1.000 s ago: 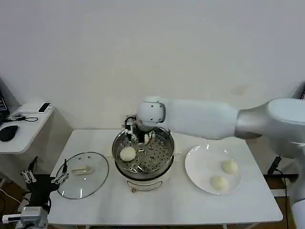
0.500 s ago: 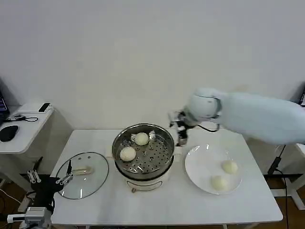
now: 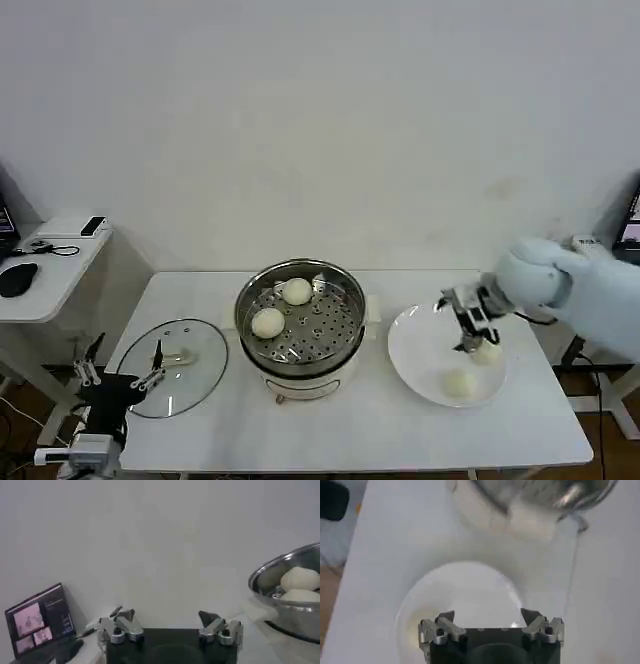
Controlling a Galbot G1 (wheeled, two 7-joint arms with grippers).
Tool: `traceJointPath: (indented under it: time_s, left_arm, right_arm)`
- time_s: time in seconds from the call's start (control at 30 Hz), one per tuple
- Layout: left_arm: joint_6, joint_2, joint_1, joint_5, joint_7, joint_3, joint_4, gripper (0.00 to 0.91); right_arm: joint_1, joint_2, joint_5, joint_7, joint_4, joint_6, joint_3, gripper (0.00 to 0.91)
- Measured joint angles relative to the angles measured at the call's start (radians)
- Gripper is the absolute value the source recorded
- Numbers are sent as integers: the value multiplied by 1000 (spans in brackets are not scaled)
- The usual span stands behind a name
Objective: Take steamed baozi put them in steamer then cover it.
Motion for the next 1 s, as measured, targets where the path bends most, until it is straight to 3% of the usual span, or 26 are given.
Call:
traceJointPath:
  time_s: [0.47, 1.0]
  left_arm:
    - [-1, -3, 14, 12, 0, -3, 9, 907]
    - [-1, -6, 14, 18, 1, 1, 19, 907]
  right_arm:
    - [-335, -72, -134, -20, -24, 39, 227, 907]
    - [-513, -42, -156, -15, -87, 35, 348, 897]
